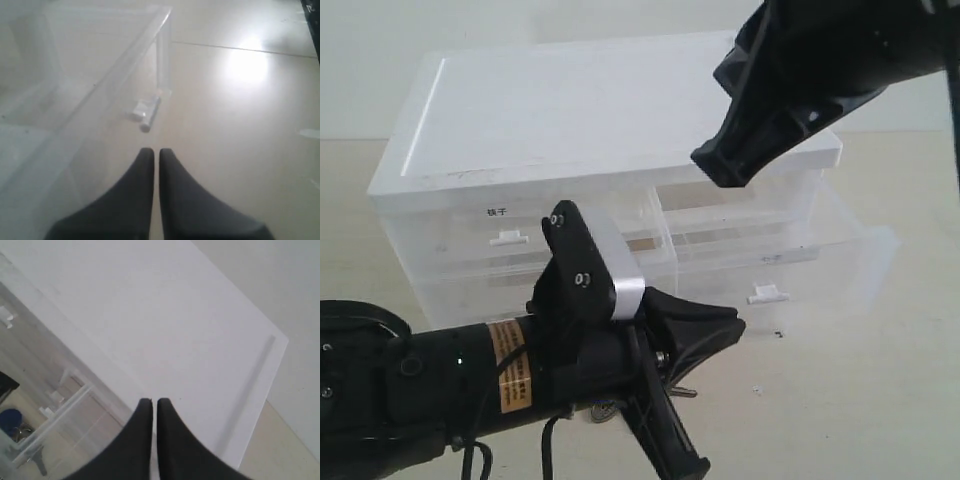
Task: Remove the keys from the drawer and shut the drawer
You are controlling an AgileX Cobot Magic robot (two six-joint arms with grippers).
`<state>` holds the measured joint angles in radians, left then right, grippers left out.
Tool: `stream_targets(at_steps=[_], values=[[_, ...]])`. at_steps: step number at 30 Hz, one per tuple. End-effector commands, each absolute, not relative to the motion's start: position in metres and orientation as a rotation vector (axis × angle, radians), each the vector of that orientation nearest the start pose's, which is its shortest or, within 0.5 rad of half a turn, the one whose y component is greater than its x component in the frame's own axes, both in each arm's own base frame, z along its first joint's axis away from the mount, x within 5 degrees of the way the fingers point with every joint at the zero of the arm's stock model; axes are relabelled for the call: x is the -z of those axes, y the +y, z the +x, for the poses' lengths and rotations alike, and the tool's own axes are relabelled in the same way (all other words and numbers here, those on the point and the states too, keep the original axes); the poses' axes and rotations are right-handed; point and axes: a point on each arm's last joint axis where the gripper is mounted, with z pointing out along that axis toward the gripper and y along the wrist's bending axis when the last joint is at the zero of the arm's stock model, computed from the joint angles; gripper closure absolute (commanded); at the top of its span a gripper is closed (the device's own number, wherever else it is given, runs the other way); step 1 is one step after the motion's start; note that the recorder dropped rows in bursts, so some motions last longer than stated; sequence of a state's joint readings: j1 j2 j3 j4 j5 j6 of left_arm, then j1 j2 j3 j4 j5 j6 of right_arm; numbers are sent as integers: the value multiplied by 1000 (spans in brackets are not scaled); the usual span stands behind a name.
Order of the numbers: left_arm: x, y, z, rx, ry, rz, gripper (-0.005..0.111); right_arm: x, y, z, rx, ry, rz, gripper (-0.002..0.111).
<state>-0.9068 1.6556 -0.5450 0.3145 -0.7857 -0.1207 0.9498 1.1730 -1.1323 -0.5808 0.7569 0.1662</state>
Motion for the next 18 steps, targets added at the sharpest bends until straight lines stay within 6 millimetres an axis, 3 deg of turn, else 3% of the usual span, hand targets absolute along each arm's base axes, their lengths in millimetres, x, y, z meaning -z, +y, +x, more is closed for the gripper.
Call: stream_targets(at_steps=[1,6,12,18], values=[[-182,-245,177,696,1560,932,102,-394,170,164,19,1837,-1016,108],[-184,-243,183,662,1558,869,102,-395,169,163,3,1838,-1004,108],[-193,-255,192,670,1526,849,102,-395,169,163,-7,1845,-997,108],[-188,-261,203,635,1543,831,102,-395,169,162,-9,1846,-997,108]])
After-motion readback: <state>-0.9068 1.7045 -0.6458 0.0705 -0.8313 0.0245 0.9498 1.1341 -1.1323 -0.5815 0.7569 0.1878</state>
